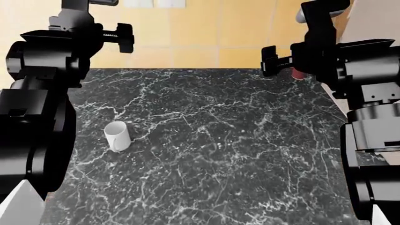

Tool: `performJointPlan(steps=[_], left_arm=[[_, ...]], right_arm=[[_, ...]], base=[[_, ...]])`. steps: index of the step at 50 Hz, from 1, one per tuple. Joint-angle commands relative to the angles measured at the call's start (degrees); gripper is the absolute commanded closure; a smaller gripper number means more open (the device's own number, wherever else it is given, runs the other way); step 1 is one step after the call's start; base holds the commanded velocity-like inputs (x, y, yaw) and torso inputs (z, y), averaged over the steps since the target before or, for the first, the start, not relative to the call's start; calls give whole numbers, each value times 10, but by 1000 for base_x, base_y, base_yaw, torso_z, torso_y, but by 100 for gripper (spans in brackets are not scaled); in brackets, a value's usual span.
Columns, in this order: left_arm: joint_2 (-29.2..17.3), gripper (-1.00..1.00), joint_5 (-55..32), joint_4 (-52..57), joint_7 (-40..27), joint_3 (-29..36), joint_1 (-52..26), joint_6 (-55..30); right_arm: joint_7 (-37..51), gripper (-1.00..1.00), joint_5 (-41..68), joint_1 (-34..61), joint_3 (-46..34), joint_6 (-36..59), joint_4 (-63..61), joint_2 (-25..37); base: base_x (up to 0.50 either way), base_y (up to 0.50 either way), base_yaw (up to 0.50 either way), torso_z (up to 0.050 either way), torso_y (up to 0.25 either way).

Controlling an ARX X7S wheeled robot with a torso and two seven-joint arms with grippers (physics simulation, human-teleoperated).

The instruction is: A wet mug is on the counter and needs to be dried. Pick it up and place it upside down in the open cabinet.

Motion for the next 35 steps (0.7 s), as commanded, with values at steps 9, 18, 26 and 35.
performJointPlan(steps=[9, 18, 26, 35], left_arm=[[0, -100, 1, 0, 3, 2, 0, 1], [4, -100, 8, 0, 91, 33, 8, 39], [-82, -100, -21, 260, 171, 19, 128, -197], [-141, -100, -65, 619, 215, -13, 228, -350]], right_arm=[[4, -100, 8, -3, 9, -3, -1, 2], [1, -100, 8, -6, 9, -17, 20, 2], [0, -100, 7, -12, 7, -37, 39, -2], [-4, -100, 4, -12, 5, -75, 87, -5]], base=[[0, 0, 0, 0, 2], [0, 0, 0, 0, 0], [0, 0, 0, 0, 0], [0, 0, 0, 0, 0]])
